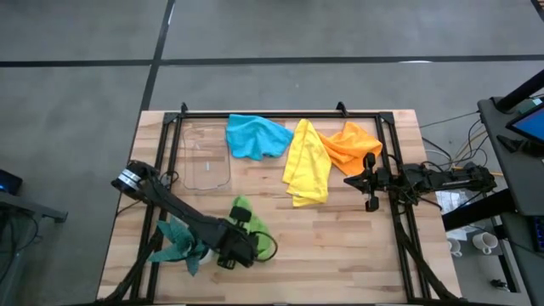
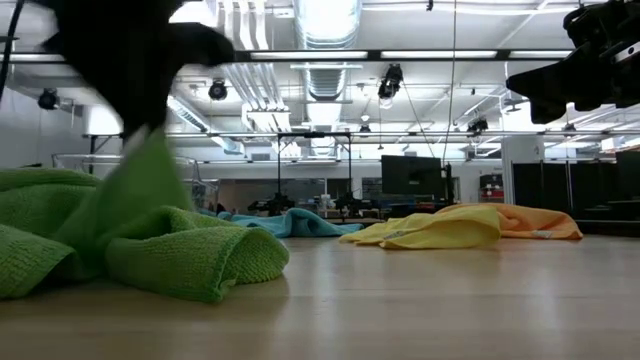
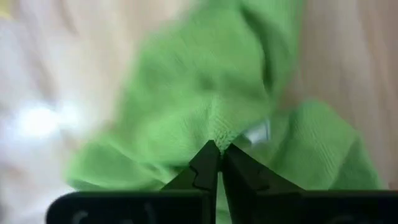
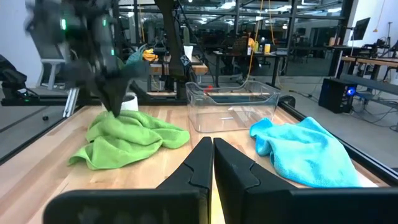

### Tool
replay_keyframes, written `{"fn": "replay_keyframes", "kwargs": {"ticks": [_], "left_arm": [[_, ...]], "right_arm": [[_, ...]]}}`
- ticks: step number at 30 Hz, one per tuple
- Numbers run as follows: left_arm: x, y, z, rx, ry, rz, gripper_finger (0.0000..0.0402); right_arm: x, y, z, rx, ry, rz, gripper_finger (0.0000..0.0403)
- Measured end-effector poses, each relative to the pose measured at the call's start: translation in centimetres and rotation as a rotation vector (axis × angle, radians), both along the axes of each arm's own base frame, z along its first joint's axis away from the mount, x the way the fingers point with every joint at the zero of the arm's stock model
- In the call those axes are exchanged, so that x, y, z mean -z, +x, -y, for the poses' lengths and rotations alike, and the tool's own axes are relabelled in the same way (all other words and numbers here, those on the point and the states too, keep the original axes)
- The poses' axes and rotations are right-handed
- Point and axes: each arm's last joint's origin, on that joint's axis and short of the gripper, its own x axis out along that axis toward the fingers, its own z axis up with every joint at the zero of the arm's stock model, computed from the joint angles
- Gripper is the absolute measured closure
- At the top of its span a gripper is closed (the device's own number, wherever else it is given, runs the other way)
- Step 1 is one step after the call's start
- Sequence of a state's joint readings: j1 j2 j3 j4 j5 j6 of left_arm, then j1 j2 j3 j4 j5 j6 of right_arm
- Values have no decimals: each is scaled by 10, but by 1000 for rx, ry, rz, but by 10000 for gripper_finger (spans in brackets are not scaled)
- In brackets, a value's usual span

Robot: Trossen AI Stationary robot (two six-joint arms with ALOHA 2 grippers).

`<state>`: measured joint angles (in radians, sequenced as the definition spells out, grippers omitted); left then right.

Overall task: Roll microfiber towels into tight, uniform cylinder then place into a basket
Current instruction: Fold the green microfiber towel

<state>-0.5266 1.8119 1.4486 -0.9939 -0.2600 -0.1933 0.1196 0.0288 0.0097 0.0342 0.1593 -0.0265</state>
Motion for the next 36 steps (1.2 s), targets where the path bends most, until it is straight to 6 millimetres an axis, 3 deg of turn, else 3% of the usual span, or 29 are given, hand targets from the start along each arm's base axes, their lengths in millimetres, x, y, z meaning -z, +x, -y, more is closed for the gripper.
{"fn": "replay_keyframes", "kwargs": {"ticks": [6, 11, 15, 18, 20, 23, 29, 36], "left_arm": [[-67, 34, -34, 77, 102, 216, 401], [-122, 62, -92, -19, 186, 381, 401], [-157, 65, -141, -219, 194, 497, 401], [-175, 58, -161, -353, 130, 564, 401], [-182, 54, -161, -383, 17, 592, 401], [-182, 52, -146, -338, -152, 583, 401], [-193, 53, -113, -272, -143, 689, 401], [-250, 48, -130, -291, -98, 998, 401]], "right_arm": [[0, 0, 0, 0, 0, 0, 394], [0, 0, 0, 0, 0, 0, 394], [0, 0, 0, 0, 0, 0, 394], [0, 0, 0, 0, 0, 0, 394], [0, 0, 0, 0, 0, 0, 394], [0, 0, 0, 0, 0, 0, 394], [0, 0, 0, 0, 0, 0, 394], [0, 0, 0, 0, 0, 0, 394]]}}
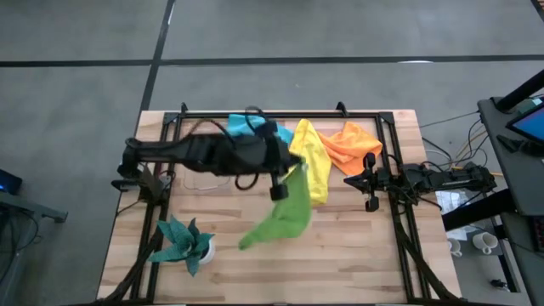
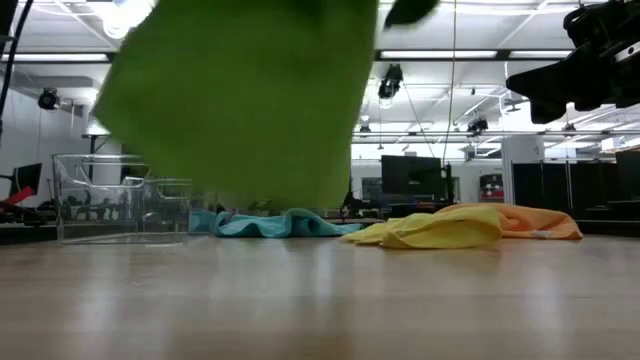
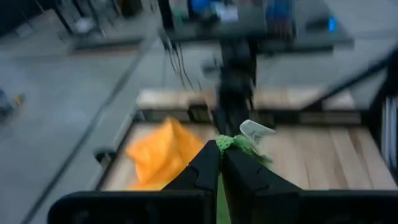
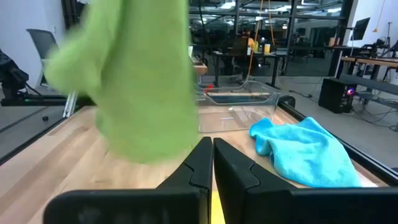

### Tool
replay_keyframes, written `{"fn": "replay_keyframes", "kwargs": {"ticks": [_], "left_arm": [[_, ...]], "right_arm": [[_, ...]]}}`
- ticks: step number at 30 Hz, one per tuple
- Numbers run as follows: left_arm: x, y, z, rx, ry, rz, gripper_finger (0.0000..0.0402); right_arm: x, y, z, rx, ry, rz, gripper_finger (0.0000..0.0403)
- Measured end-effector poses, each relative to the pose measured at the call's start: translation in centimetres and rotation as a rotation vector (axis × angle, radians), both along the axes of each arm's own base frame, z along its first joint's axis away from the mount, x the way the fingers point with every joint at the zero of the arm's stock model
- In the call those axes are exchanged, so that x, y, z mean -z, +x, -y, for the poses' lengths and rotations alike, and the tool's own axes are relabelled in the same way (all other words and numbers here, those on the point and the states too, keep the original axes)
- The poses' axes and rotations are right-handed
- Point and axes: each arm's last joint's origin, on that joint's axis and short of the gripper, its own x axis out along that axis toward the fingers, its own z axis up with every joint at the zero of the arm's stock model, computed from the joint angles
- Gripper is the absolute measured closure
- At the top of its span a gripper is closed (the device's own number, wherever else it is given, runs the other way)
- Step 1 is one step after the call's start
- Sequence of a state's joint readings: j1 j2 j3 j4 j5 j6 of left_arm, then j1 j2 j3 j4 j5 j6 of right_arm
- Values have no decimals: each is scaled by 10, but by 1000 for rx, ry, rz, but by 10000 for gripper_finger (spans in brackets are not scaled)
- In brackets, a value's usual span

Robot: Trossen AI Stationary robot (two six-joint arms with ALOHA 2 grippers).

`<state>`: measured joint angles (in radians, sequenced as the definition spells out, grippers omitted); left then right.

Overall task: Roll microfiber towels into tight, uniform cylinder then place into a basket
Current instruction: Fold the green microfiber towel

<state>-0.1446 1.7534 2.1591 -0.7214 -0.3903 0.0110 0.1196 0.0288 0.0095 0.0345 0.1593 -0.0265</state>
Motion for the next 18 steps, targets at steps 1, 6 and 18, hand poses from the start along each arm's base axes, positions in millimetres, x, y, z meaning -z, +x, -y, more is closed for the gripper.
{"fn": "replay_keyframes", "kwargs": {"ticks": [1, 6, 18], "left_arm": [[-7, -2, -5, -19, 6, 28, 401], [-13, -5, -32, -148, 49, 31, 402], [4, 3, -5, 95, 51, -94, 402]], "right_arm": [[0, 0, 0, 0, 0, 0, 394], [0, 0, 0, 0, 0, 0, 394], [0, 0, 0, 0, 0, 0, 394]]}}
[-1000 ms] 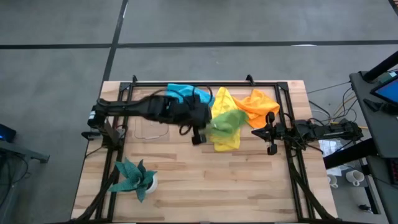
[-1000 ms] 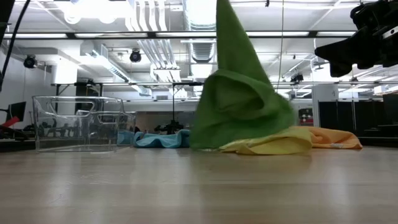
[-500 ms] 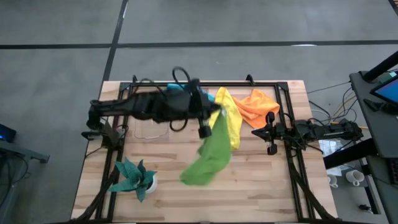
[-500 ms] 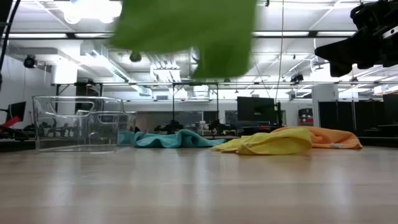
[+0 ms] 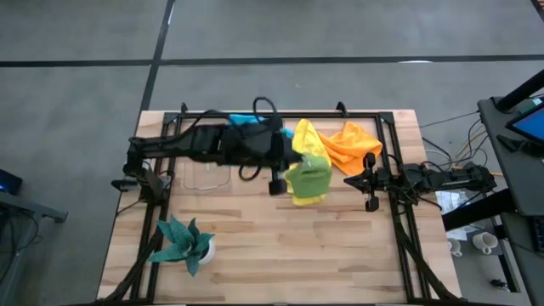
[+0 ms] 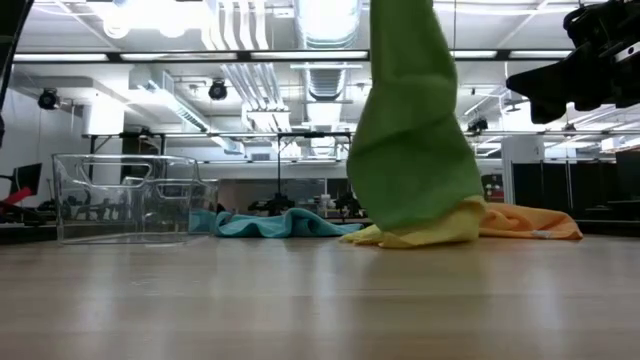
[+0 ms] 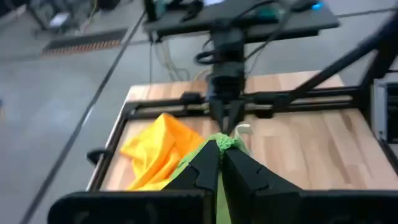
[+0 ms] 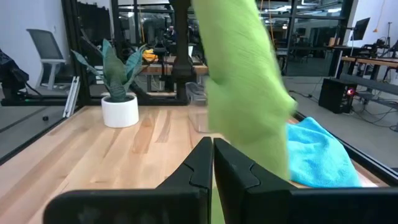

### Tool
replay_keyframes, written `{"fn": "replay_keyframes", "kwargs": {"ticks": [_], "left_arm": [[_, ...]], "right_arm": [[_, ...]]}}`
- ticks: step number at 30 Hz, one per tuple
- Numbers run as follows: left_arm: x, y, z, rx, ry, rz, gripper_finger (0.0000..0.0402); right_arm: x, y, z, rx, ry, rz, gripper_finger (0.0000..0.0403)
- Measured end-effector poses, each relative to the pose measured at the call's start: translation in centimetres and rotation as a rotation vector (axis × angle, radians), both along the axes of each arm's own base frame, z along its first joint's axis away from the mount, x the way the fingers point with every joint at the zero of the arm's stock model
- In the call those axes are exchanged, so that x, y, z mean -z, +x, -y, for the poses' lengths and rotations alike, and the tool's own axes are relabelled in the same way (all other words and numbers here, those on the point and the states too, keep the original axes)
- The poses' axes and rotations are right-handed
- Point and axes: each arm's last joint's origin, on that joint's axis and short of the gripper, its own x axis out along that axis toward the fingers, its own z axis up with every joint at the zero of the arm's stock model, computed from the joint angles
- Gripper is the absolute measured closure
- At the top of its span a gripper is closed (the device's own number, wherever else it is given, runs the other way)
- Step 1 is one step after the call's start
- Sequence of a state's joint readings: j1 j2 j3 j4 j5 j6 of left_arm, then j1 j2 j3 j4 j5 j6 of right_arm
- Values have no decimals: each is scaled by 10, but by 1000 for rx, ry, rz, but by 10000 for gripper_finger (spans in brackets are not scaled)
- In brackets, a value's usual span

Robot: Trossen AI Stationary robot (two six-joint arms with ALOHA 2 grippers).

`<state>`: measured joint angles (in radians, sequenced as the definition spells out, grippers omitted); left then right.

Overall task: Roll microfiber towels into tight, uniform cylinder then place into a basket
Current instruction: Fold the green microfiber towel

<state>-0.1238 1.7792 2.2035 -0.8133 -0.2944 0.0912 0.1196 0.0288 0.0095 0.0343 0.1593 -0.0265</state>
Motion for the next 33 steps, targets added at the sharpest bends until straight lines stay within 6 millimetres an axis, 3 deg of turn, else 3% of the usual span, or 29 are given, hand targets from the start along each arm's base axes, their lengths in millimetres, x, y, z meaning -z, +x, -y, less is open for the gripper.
{"fn": "replay_keyframes", "kwargs": {"ticks": [4, 6, 12, 17, 22, 26, 29, 33], "left_arm": [[-5, -8, 19, -75, 61, 23, 401], [5, -8, 29, -70, 29, -19, 401], [70, -2, 51, -197, 48, -237, 401], [121, -14, 55, -369, 138, -309, 401], [154, -40, 51, -468, 46, -232, 401], [176, -61, 53, -429, -100, -127, 401], [184, -78, 53, -397, -174, -94, 401], [177, -93, 54, -364, -210, -96, 401]], "right_arm": [[0, 0, 0, 0, 0, 0, 394], [0, 0, 0, 0, 0, 0, 394], [0, 0, 0, 0, 0, 0, 394], [0, 0, 0, 0, 0, 0, 394], [0, 0, 0, 0, 0, 0, 394], [0, 0, 0, 0, 0, 0, 394], [0, 0, 0, 0, 0, 0, 394], [0, 0, 0, 0, 0, 0, 394]]}}
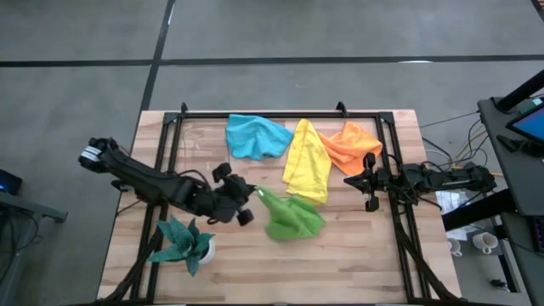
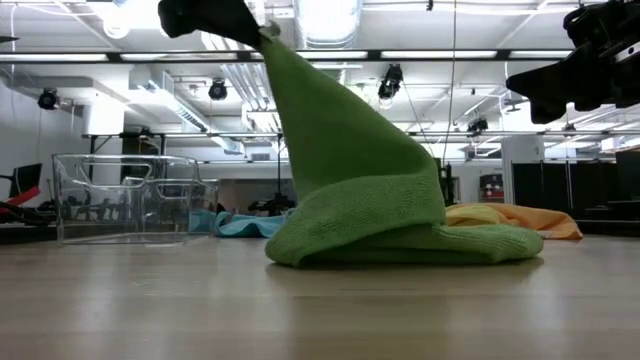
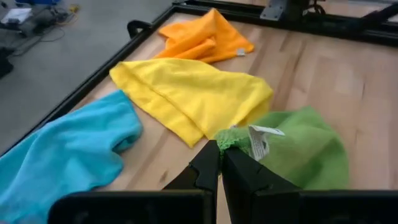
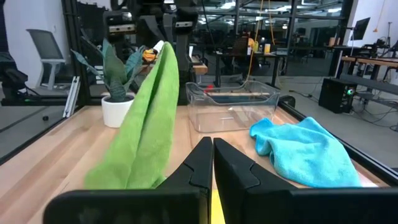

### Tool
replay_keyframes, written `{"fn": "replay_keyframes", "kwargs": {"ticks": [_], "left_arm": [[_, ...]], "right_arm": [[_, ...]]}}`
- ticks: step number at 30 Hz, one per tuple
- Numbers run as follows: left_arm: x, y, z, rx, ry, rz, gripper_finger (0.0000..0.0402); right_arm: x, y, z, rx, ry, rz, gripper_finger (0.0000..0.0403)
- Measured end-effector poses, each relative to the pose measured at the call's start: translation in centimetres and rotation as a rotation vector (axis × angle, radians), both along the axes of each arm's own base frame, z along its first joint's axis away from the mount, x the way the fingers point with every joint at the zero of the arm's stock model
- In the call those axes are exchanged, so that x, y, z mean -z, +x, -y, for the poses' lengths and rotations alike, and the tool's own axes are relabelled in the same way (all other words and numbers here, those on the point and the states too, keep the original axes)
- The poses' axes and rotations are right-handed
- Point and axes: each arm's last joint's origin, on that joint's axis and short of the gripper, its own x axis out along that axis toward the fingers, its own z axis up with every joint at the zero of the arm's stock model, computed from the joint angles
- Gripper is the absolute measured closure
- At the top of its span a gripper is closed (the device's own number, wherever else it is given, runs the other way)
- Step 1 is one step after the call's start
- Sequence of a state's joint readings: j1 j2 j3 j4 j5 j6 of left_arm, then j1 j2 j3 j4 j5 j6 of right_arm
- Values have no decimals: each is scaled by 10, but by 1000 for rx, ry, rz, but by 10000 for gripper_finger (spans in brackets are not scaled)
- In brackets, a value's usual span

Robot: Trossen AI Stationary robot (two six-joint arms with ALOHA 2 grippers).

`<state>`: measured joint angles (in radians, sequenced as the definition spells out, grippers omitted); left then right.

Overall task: Roll microfiber towels into tight, uniform cylinder then place into a basket
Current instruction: Fold the green microfiber towel

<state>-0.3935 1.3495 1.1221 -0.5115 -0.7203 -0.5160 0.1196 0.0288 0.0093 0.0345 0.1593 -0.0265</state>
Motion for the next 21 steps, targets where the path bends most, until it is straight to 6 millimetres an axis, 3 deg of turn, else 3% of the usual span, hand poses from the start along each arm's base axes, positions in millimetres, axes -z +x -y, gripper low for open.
{"fn": "replay_keyframes", "kwargs": {"ticks": [5, 11, 14, 18, 21], "left_arm": [[-1, -8, 7, 120, -67, -30, 401], [33, -6, 10, 107, 2, -124, 401], [41, -6, 8, 80, 35, -133, 401], [32, -8, 5, 35, 126, -98, 401], [16, -11, 3, 36, 168, -57, 401]], "right_arm": [[0, 0, 0, 0, 0, 0, 394], [-4, 0, 0, -7, 177, 52, 394], [-12, 0, -2, -85, 229, 120, 394], [-19, 4, -9, -281, 254, 154, 394], [-16, 14, -13, -290, 258, 111, 394]]}}
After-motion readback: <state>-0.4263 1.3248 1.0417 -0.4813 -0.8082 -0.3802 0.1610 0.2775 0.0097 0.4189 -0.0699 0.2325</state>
